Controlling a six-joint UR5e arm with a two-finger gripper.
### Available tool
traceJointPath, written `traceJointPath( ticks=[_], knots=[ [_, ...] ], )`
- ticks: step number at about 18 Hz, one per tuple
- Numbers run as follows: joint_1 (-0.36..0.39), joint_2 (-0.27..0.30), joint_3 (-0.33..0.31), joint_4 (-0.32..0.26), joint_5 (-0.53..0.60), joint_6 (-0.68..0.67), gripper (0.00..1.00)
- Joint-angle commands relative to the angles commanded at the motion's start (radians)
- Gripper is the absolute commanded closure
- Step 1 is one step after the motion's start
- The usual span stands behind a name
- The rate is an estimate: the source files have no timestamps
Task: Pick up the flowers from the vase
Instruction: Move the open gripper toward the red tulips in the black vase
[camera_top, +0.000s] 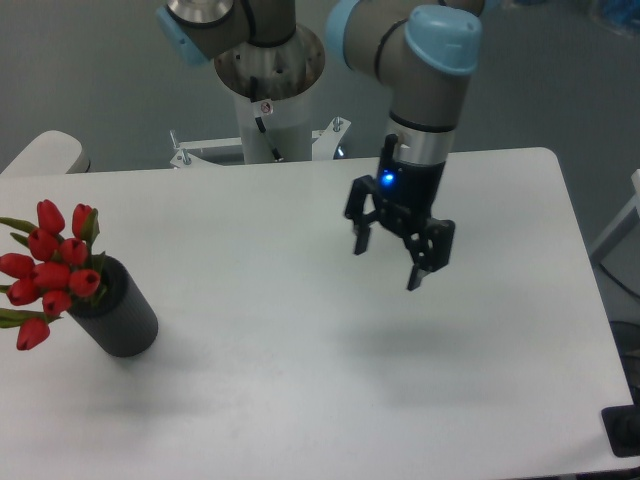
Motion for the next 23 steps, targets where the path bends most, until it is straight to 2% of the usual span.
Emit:
traceJointPath(
  ticks=[6,13,17,21,23],
  knots=[
    [-0.006,0.066,-0.103,0.0,-0.183,-0.117,0.0],
    [-0.101,0.127,-0.218,0.003,-0.2,-0.197,0.0],
    [-0.182,0.126,-0.244,0.018,-0.2,-0.215,0.0],
    [-0.241,0.1,-0.271,0.106,-0.201,-0.177,0.0],
    [-0.267,0.092,-0.276,0.112,-0.201,-0.175,0.0]
  ],
)
